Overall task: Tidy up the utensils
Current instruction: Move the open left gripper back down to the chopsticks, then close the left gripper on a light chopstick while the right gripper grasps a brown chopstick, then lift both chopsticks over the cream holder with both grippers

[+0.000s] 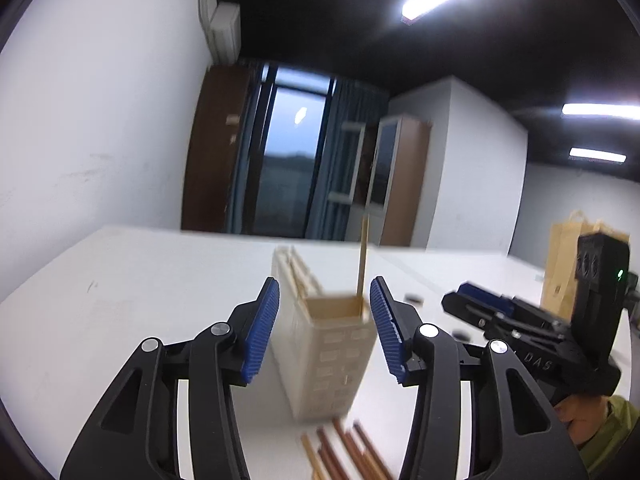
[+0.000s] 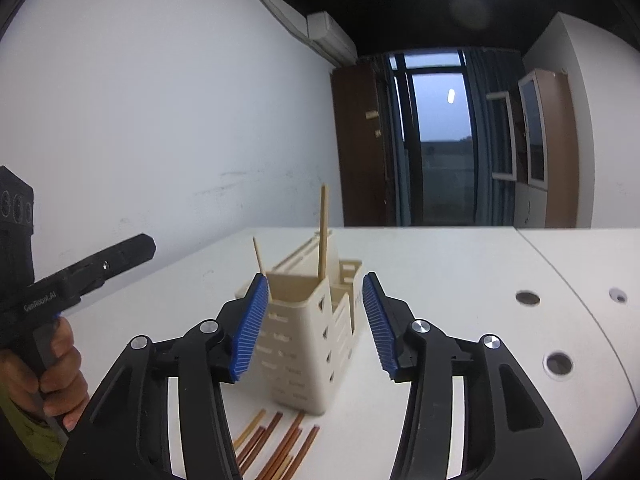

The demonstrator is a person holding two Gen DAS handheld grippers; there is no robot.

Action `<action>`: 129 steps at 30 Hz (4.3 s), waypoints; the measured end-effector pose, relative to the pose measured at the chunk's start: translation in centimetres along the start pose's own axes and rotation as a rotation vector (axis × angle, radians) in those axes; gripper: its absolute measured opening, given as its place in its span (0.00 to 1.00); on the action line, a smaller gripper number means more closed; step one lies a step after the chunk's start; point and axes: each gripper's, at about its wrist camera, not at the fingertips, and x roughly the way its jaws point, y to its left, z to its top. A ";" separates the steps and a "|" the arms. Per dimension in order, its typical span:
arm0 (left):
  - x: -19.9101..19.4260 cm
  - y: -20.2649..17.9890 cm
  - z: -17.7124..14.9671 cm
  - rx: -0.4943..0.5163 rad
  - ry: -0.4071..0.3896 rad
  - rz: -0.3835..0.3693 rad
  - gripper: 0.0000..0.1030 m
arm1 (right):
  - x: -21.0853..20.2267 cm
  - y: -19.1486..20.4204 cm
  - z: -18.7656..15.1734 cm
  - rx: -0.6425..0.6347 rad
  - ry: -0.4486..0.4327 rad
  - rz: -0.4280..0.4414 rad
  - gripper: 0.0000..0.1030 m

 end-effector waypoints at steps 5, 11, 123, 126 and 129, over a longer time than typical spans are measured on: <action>-0.3 -0.2 -1.7 -0.003 0.086 0.022 0.47 | -0.2 0.6 -1.6 0.017 0.092 -0.025 0.55; 0.6 0.6 -3.9 -0.066 0.257 0.078 0.52 | 0.5 1.3 -4.0 0.007 0.226 -0.064 0.58; 5.1 1.2 -2.8 -0.023 0.415 0.076 0.04 | 1.4 2.3 -1.0 0.050 0.379 -0.050 0.07; 4.9 0.6 -1.5 -0.023 0.337 0.049 0.04 | 0.7 2.4 0.3 0.053 0.322 -0.037 0.07; 4.9 0.3 -0.4 -0.025 0.258 0.024 0.04 | 0.8 1.7 1.9 0.048 0.276 -0.028 0.07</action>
